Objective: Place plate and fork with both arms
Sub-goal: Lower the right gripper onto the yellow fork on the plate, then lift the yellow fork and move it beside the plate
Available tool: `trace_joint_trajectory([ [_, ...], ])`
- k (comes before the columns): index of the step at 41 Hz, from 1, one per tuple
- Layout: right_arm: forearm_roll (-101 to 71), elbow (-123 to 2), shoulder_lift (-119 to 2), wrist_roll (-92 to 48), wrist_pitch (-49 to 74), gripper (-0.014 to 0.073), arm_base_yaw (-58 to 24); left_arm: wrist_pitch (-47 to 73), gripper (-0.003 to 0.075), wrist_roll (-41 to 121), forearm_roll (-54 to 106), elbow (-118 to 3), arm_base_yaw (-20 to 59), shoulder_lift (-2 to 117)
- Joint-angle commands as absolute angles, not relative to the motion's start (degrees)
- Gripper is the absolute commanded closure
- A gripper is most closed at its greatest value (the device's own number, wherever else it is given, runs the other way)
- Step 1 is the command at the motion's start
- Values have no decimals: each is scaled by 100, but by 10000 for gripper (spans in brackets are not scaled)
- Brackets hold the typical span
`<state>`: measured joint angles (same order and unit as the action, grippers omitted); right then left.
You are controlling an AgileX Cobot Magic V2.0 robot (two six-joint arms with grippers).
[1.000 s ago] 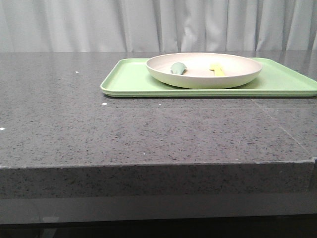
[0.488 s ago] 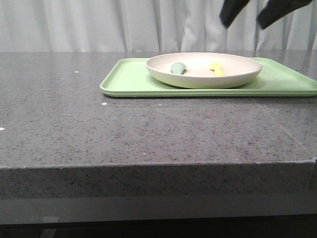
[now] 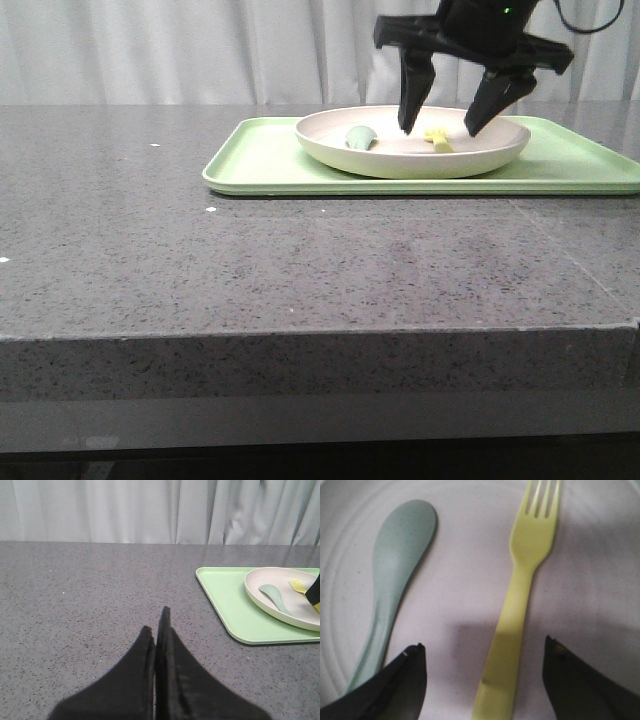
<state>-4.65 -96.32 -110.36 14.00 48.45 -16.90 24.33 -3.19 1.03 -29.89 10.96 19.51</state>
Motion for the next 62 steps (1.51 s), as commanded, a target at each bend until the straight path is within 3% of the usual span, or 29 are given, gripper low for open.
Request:
trace_joint_trajectory([
  [1,-398,-9851,-10846,1443,4691,83,-1660,1951,738,-295,109,-3144,1091,1988],
  [17,-313,-9851,-10944,1443,4817,114,-1660,1951,738,-295,109,-3144,1091,1988],
  [26,-313,-9851,-10944,1443,4907,446,-1660,1951,738,-295,109,-3144,1091,1988],
  [32,-313,-9851,-10944,1443,4907,569,-1660,1951,738,-295,109,-3144,1091,1988],
  [62,-313,-10712,-10648,1443,5396,578,-1510,1951,738,-295,109,-3144,1091,1988],
])
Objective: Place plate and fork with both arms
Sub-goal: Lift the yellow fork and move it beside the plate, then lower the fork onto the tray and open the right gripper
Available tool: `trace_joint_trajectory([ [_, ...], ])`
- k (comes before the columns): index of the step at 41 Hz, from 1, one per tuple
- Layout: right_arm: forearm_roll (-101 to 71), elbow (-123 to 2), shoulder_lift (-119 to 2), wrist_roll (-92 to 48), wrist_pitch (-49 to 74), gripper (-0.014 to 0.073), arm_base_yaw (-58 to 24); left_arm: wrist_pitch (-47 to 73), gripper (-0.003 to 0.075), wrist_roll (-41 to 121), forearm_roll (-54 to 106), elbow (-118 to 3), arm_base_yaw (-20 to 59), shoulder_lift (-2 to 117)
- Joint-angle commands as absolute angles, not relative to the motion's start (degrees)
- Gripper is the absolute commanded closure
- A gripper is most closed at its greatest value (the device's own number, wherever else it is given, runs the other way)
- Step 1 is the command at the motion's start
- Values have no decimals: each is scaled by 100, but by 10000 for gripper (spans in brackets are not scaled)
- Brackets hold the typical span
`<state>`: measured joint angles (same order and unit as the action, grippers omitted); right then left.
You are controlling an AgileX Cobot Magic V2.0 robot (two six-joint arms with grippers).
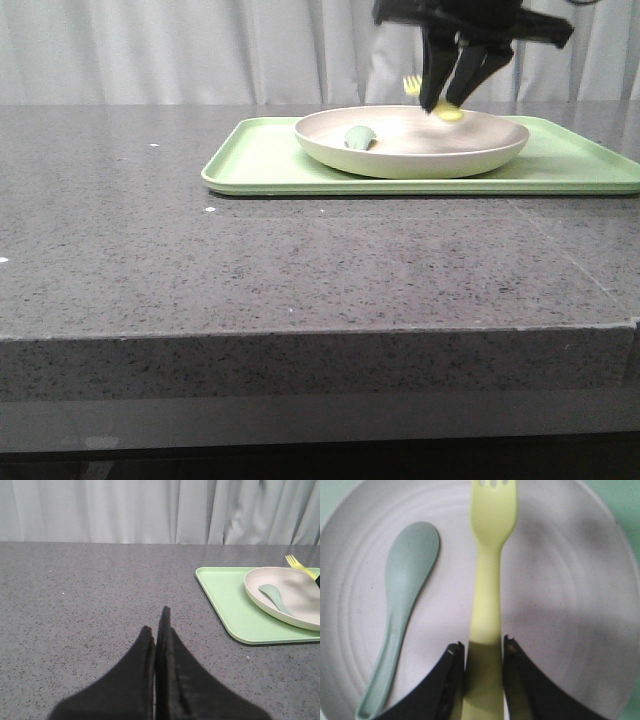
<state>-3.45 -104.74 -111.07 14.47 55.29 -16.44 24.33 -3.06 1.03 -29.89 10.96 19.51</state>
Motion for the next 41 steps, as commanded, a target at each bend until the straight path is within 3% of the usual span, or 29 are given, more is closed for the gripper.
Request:
trace_joint_trajectory([
  [1,-313,-10712,-10618,1443,5396,578,-1462,1951,738,-295,109,-3144,1091,1988],
  [19,-311,-10712,-10548,1195,6066,578,-399,1951,738,-295,109,-3144,1091,1988],
  [41,-236,-10684,-11166,1017,6182,574,-343,1951,738,-295,109,-3144,1091,1988],
])
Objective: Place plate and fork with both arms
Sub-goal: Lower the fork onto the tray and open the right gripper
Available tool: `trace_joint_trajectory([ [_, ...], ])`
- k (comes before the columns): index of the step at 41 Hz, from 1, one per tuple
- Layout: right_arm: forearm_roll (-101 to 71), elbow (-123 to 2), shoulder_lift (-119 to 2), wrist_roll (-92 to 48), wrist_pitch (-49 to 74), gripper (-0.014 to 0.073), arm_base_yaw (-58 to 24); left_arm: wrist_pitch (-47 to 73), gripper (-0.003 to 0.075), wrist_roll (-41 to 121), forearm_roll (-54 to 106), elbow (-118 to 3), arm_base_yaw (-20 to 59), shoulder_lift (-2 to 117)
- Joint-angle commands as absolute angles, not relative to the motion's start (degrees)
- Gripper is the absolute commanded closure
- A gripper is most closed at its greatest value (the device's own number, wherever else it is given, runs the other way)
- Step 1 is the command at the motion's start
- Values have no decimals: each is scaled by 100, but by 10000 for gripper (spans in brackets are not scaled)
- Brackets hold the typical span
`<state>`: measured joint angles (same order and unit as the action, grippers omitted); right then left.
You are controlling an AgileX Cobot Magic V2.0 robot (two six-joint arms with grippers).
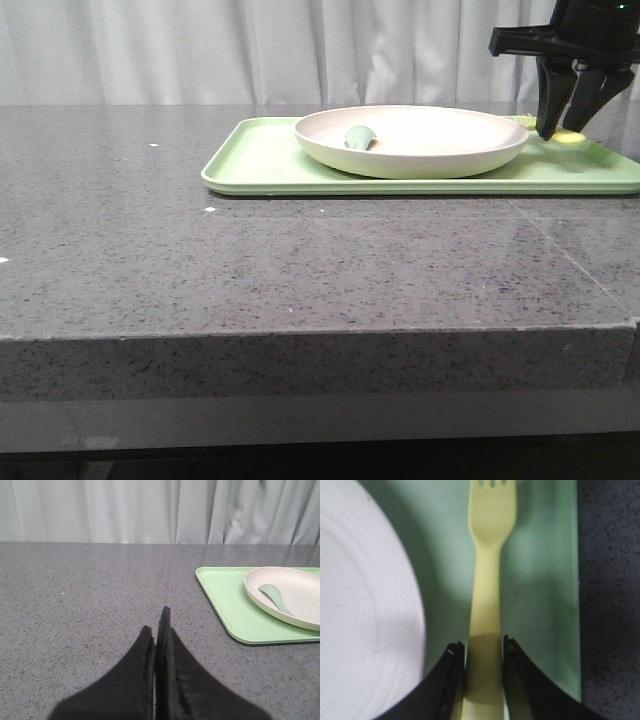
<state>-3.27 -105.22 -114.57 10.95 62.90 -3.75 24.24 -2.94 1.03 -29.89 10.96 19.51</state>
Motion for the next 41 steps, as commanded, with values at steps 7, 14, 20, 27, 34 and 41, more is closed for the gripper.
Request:
trace_joint_trajectory([
  [7,-135,-10684,-11312,1017,6377,574,-343,1951,738,-295,109,-3144,1091,1988],
  [14,-127,-10684,-11361,1017,6497,512,-343,1951,738,-295,109,-3144,1091,1988],
  [20,-127,-10684,-11343,1017,6509,333,-343,1951,738,-295,109,-3144,1091,1988],
  [27,-127,-10684,-11196,1017,6461,312,-343,1951,738,-295,109,-3144,1091,1988],
  [34,-127,-10690,-10842,1017,6410,312,-343,1951,738,-295,109,-3144,1091,1988],
  [41,-127,-10690,-10487,1017,6479,312,-343,1951,738,-295,109,-3144,1091,1988],
])
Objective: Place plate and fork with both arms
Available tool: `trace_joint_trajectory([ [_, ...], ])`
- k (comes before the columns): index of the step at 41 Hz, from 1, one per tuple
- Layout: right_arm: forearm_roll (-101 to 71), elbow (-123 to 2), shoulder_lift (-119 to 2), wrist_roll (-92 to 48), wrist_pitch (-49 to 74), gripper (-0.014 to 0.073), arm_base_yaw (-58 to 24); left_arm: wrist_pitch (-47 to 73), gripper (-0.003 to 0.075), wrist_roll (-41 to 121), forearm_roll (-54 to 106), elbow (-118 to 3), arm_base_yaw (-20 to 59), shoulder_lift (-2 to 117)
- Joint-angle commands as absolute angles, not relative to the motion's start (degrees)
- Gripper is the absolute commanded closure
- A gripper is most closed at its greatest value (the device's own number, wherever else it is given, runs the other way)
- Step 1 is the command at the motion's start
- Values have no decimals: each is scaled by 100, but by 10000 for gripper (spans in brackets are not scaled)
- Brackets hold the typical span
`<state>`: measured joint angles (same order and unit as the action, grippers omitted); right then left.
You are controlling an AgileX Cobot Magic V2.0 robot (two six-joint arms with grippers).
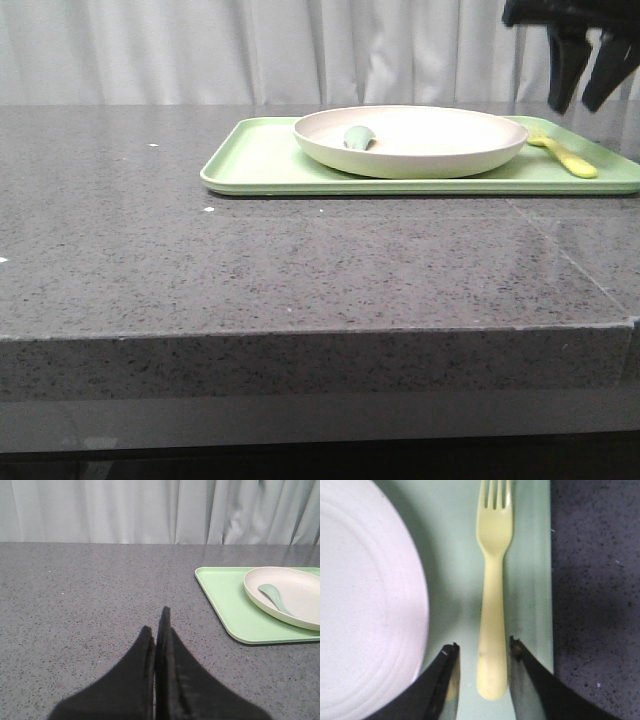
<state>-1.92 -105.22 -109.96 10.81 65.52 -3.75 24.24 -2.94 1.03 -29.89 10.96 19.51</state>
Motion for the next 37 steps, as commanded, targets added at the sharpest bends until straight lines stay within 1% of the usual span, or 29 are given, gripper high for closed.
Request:
trace_joint_trajectory([
  [1,-127,-10690,-10425,1017,6493,314,-343,1951,738,-295,109,-3144,1091,1988],
  [4,-127,-10690,-10245,970,6558,329,-343,1951,738,-295,109,-3144,1091,1988],
  [6,-127,-10690,-10109,961,6612,370,-343,1951,738,-295,109,-3144,1091,1988],
  [12,-127,-10690,-9659,954,6759,575,-343,1951,738,-295,109,-3144,1091,1988],
  [17,-127,-10535,-9189,912,6663,713,-362,1951,738,-295,109,-3144,1091,1988],
  [24,-127,-9660,-8192,888,6286,707,-376,1951,738,-295,109,-3144,1091,1988],
  [28,-127,-8758,-7502,654,5930,707,-376,1951,738,-295,109,-3144,1091,1988],
  [37,-127,-6515,-5730,351,4698,707,-376,1951,738,-295,109,-3144,1091,1988],
])
